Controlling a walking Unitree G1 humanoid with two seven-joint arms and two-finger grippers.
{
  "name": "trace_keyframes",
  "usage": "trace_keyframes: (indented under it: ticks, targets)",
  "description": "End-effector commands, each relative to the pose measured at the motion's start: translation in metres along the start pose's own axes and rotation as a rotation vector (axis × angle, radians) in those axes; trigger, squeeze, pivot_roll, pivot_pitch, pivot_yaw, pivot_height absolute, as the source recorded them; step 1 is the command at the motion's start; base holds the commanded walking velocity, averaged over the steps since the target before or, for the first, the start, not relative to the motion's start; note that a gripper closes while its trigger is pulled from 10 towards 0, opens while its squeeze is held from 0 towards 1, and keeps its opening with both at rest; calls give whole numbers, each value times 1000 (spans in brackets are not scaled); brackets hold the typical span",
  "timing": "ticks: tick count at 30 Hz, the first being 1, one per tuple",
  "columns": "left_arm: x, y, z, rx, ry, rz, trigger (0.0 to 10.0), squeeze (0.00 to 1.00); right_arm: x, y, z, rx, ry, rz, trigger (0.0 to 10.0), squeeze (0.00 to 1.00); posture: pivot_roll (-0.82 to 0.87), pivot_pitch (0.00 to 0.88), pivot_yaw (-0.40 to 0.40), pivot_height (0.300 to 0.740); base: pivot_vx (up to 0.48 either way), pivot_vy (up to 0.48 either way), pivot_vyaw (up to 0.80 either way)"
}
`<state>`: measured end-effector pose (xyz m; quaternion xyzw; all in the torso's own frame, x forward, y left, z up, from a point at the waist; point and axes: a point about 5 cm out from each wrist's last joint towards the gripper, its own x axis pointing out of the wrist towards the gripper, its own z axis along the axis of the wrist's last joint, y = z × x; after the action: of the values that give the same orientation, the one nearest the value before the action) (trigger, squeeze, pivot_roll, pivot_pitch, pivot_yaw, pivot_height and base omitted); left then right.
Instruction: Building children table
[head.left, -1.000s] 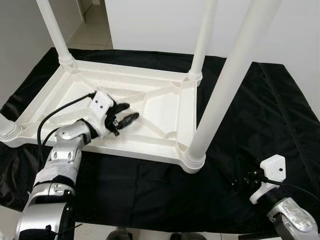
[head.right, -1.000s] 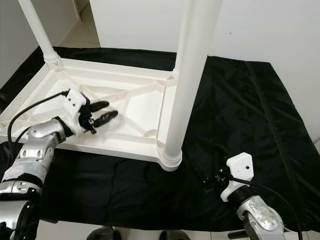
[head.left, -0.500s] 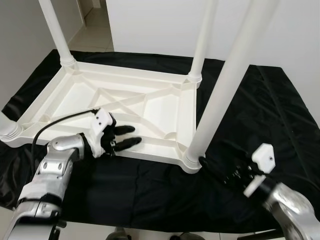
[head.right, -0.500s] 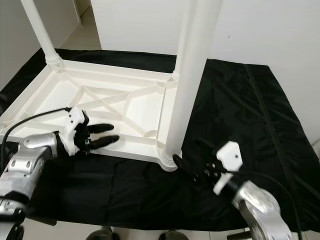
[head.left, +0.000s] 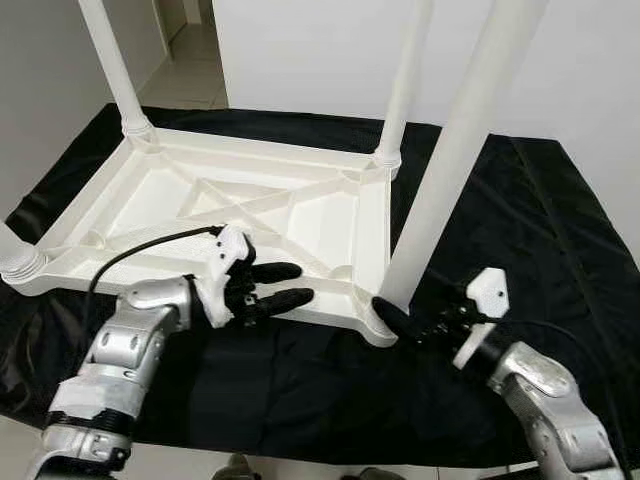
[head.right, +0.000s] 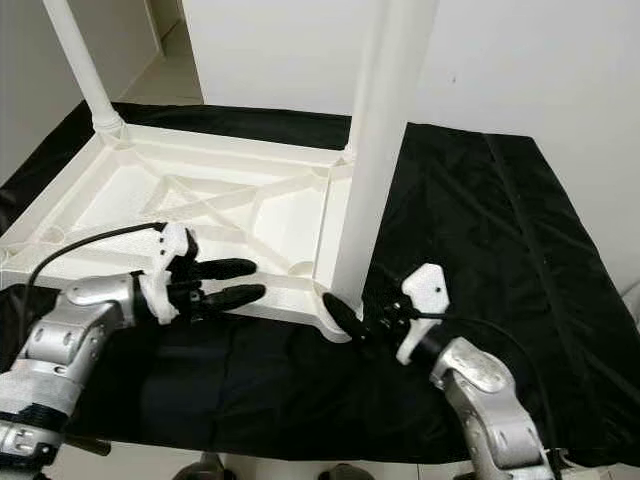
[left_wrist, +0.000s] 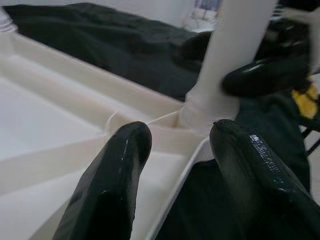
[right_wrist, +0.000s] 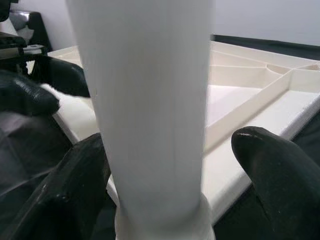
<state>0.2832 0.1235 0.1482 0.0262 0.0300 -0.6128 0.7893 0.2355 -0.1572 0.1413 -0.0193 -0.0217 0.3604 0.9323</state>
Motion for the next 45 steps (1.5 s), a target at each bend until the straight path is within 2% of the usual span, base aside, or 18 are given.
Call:
trace_keyframes:
  ticks: [1, 5, 10, 12, 13, 16, 21, 22, 23, 25, 27, 29, 30, 35, 36, 41, 44, 45]
  targets:
    - [3, -8, 0, -1, -1, -100, 10000, 0, 3, 1, -5, 0, 14, 2, 10000, 0, -3, 0, -13, 740, 0, 0, 0]
    - [14, -12, 2, 12, -26, -79, 10000, 0, 13, 0, -9, 13, -2, -28, 10000, 0, -6, 0, -14, 740, 0, 0, 0]
    - [19, -12, 3, 25, -34, -62, 10000, 0, 16, -1, -10, 2, -11, -56, 10000, 0, -16, 0, -6, 740, 0, 0, 0]
    - [20, -9, 4, 25, -41, -48, 10000, 0, 18, 0, -10, -2, -12, -61, 10000, 0, -38, 0, 19, 740, 0, 0, 0]
    - [26, -3, 5, 19, -44, -12, 10000, 0, 22, 3, -11, 1, -20, -75, 10000, 0, -57, 0, 42, 740, 0, 0, 0]
    - [29, 1, 6, 21, -39, 9, 10000, 0, 24, 5, -11, 5, -24, -83, 10000, 0, -57, 0, 42, 740, 0, 0, 0]
    - [31, -3, 4, 4, -24, -48, 10000, 0, 24, 10, -14, 28, -30, -85, 9686, 0, -58, 0, 40, 740, 0, 0, 0]
    - [31, -3, 4, 7, -23, -42, 10000, 0, 24, 10, -15, 23, -23, -84, 4902, 0, -56, 0, 38, 740, 0, 0, 0]
    - [31, -3, 4, 7, -23, -42, 10000, 0, 24, 10, -15, 23, -23, -84, 4902, 0, -56, 0, 38, 740, 0, 0, 0]
    - [32, -3, 1, 9, -21, -26, 10000, 0, 22, 11, -17, 14, -11, -84, 4000, 0, -52, 0, 30, 740, 0, 0, 0]
    - [34, -5, -1, 18, -24, -6, 10000, 0, 19, 10, -20, 8, 1, -90, 2275, 0, -51, 0, 25, 740, 0, 0, 0]
    - [35, -6, -2, 17, -24, 4, 10000, 0, 18, 9, -20, 7, 4, -96, 1843, 0, -50, 0, 21, 740, 0, 0, 0]
    - [35, -7, -3, 18, -22, 8, 10000, 0, 16, 9, -21, 8, 7, -101, 0, 0, -50, 0, 19, 740, 0, 0, 0]
    - [36, -7, -6, 17, -16, 33, 10000, 0, 12, 6, -23, 12, 17, -142, 0, 0, -53, 0, 13, 740, 0, 0, 0]
    - [36, -5, -6, 22, -25, 46, 10000, 0, 12, 4, -23, 13, 18, -175, 10000, 0, -57, 0, 17, 740, 0, 0, 0]
    - [37, 0, -6, 16, -33, 74, 10000, 0, 14, 2, -22, 31, 15, -249, 10000, 0, -62, 0, 21, 740, 0, 0, 0]
    - [39, 8, -7, -5, -30, 121, 10000, 0, 15, -4, -21, 48, -1, -453, 10000, 0, -63, 0, 24, 740, 0, 0, 0]
    - [39, 8, -7, -5, -30, 121, 10000, 0, 15, -4, -21, 48, -1, -453, 10000, 0, -63, 0, 24, 740, 0, 0, 0]
